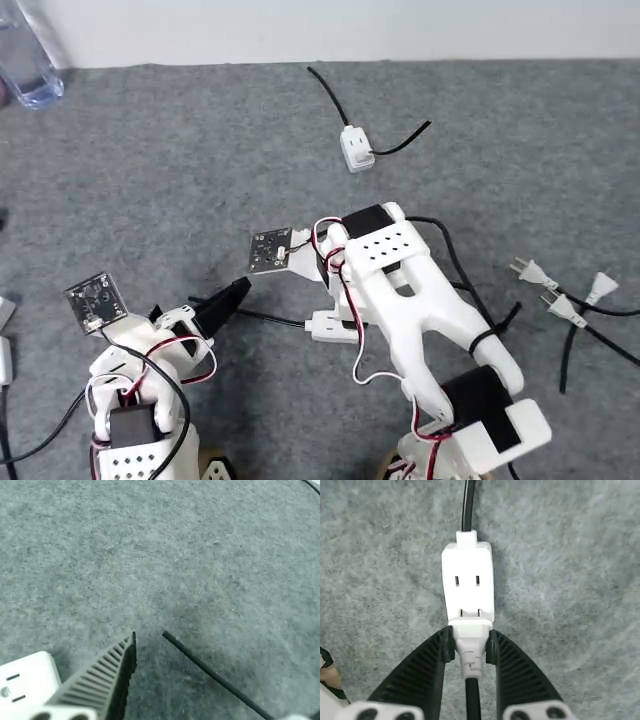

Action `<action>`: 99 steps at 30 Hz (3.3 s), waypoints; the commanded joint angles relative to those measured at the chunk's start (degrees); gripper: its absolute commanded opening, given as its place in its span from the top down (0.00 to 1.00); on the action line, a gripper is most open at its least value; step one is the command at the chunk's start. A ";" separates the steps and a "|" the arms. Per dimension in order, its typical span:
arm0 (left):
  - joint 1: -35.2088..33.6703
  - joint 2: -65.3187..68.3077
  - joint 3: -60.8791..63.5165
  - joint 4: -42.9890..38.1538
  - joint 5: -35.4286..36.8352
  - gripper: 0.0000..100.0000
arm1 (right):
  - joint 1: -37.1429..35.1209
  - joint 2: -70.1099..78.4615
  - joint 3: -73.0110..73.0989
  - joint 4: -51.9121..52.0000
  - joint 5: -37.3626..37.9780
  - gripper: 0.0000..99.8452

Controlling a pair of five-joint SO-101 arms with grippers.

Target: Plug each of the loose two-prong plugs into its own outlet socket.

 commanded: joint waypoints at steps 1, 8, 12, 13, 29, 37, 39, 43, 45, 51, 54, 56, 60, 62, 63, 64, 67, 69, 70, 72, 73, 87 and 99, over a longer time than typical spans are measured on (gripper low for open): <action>0.26 -0.26 -0.48 0.35 -0.44 0.44 | -0.48 -1.63 0.09 -0.92 -0.44 0.99; 0.26 -0.26 -0.48 0.35 -0.44 0.44 | -0.48 -0.48 0.18 -0.84 -0.35 0.99; 0.26 -0.26 -0.48 0.35 -0.44 0.44 | -1.54 4.62 0.18 -1.89 -0.62 0.99; 0.26 -0.26 -0.48 0.35 -0.44 0.44 | -1.80 6.11 0.18 -2.15 -0.62 0.99; 0.26 -0.26 -0.48 0.35 -0.53 0.44 | -2.86 15.43 0.09 -4.70 -0.70 0.99; 0.26 -0.26 -0.48 0.35 -0.53 0.44 | -2.95 15.43 0.09 -5.41 -0.70 0.99; 0.26 -0.26 -0.48 0.35 -0.53 0.44 | -2.95 15.43 0.09 -5.41 -0.70 0.99; 0.26 -0.26 -0.48 0.35 -0.53 0.44 | -2.77 15.34 0.09 -5.41 -0.70 0.99; 0.26 -0.26 -0.48 0.35 -0.53 0.44 | -2.68 14.90 0.00 -5.23 -0.70 0.99; 0.35 -0.26 -0.48 0.09 -0.53 0.44 | -3.12 14.73 -0.44 -2.51 -0.62 0.99; 0.35 -0.26 -0.48 0.09 -0.53 0.44 | -3.38 14.73 -2.64 0.22 -2.20 0.91; 0.35 -0.26 -0.48 0.09 -0.53 0.44 | -3.65 14.02 -4.66 2.33 -4.13 0.81; 0.26 -0.26 -0.48 0.09 -0.53 0.44 | -4.88 10.33 -6.95 6.29 -4.22 0.64; 0.18 -0.26 -0.48 0.09 -0.53 0.44 | -6.11 7.96 -7.03 7.78 -4.40 0.62; 0.18 -0.26 -0.48 0.09 -0.44 0.44 | -6.73 6.90 -7.03 8.40 -4.48 0.62; 0.18 -0.26 -0.48 0.09 -0.44 0.44 | -7.25 6.02 -7.03 9.01 -4.57 0.62; 0.09 -0.26 -0.48 0.09 -0.44 0.44 | -7.96 3.82 -7.03 10.15 -4.66 0.62; 0.09 -0.26 -0.48 0.09 -0.44 0.44 | -7.96 2.77 -7.03 10.15 -5.19 0.62; 0.00 -0.26 -0.48 0.09 -0.44 0.44 | -7.96 2.42 -7.03 10.07 -6.33 0.62; 0.00 -0.26 -0.48 0.09 -0.44 0.44 | -7.96 2.07 -7.03 10.07 -7.38 0.62; 0.00 -0.26 -0.48 0.26 -0.44 0.44 | -7.96 2.07 -7.03 9.98 -7.74 0.62; -26.64 -0.26 -0.40 0.79 -0.62 0.44 | -8.04 1.98 -6.77 8.22 -8.00 0.62; -47.38 -0.26 -0.40 3.34 -0.62 0.44 | -13.93 2.59 -6.68 5.41 -11.16 0.62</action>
